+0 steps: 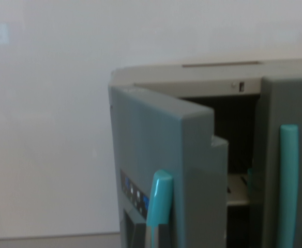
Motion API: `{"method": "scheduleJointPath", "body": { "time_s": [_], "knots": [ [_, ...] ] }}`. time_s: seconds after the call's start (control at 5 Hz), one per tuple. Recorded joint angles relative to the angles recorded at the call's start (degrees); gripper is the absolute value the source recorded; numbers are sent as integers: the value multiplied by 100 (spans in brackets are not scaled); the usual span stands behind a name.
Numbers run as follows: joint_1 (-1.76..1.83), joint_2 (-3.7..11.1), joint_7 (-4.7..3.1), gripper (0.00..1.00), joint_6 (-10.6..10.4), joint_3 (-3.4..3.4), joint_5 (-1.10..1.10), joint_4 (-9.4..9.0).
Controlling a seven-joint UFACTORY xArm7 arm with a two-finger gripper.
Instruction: Close fridge door
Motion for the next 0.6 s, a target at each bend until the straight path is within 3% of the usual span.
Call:
{"method": "scheduleJointPath", "body": {
  "time_s": [0.2, 0.4, 0.6],
  "knots": [
    [0, 0, 0, 100, 0, 0, 0, 0],
    [0, 264, 0, 100, 0, 109, 0, 0],
    [0, 264, 0, 100, 0, 109, 0, 0]
  ]
}}
